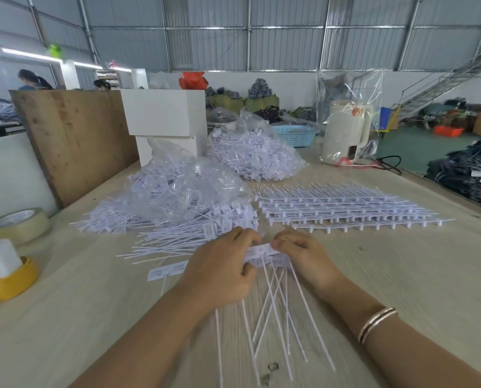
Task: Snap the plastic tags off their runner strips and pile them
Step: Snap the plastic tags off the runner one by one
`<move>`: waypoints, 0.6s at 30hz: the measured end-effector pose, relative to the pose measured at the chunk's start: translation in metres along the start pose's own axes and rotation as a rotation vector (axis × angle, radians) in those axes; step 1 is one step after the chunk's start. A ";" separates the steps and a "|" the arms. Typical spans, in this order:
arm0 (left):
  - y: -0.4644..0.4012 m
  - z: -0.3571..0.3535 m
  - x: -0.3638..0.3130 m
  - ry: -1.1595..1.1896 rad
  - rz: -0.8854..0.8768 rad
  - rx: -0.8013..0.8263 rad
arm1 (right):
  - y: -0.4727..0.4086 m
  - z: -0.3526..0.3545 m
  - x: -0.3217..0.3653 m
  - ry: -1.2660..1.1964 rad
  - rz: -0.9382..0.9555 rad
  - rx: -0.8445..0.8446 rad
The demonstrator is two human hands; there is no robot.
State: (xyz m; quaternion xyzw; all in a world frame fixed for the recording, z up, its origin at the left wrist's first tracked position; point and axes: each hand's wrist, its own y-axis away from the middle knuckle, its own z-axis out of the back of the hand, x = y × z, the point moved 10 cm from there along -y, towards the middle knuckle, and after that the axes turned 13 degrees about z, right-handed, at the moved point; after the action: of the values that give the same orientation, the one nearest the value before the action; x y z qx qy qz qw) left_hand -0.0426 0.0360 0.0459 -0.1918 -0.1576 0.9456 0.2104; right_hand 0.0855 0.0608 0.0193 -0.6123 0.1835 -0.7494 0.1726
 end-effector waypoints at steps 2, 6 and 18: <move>-0.001 -0.003 0.001 -0.051 -0.008 -0.002 | 0.001 -0.001 -0.002 -0.008 -0.005 0.036; -0.004 -0.006 0.004 -0.095 0.008 -0.023 | 0.003 -0.016 0.000 0.101 0.020 0.150; -0.010 -0.009 0.022 -0.054 0.101 0.014 | 0.002 -0.016 0.023 0.328 0.230 0.142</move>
State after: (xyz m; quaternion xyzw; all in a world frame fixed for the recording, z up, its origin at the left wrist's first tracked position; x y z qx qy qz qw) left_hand -0.0540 0.0568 0.0347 -0.1722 -0.1467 0.9610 0.1592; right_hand 0.0660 0.0492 0.0350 -0.4433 0.2242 -0.8256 0.2675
